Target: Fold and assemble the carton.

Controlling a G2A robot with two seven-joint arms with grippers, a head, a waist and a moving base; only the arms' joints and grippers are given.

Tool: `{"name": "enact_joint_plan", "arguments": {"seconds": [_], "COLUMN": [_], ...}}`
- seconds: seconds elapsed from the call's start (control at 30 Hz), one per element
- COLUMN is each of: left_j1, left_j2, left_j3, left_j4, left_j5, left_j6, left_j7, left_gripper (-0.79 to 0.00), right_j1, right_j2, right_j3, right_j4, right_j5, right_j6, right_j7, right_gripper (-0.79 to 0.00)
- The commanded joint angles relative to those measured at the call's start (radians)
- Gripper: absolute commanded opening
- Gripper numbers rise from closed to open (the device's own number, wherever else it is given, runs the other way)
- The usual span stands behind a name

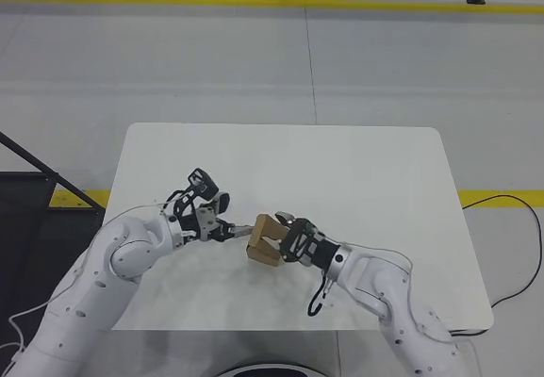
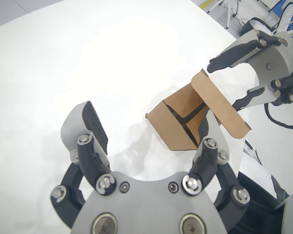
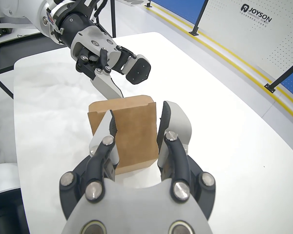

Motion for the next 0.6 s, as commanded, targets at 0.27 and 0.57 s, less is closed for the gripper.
{"name": "enact_joint_plan", "arguments": {"seconds": [0.27, 0.57], "left_j1": [0.031, -0.009], "left_j2": [0.010, 0.000], "left_j3": [-0.051, 0.006], "left_j4": [-0.027, -0.010], "left_j5": [-0.021, -0.002], "left_j6": [-0.011, 0.016], "left_j7": [0.011, -0.028], "left_gripper": [0.000, 0.000], "right_j1": [0.008, 0.024], "right_j2": [0.000, -0.003], "right_j3": [-0.003, -0.015], "right_j4": [0.007, 0.025], "right_j5": [0.005, 0.014], "right_j6": [-0.005, -0.004], "right_j7": [0.011, 0.025], "right_gripper": [-0.385, -0.388]}}
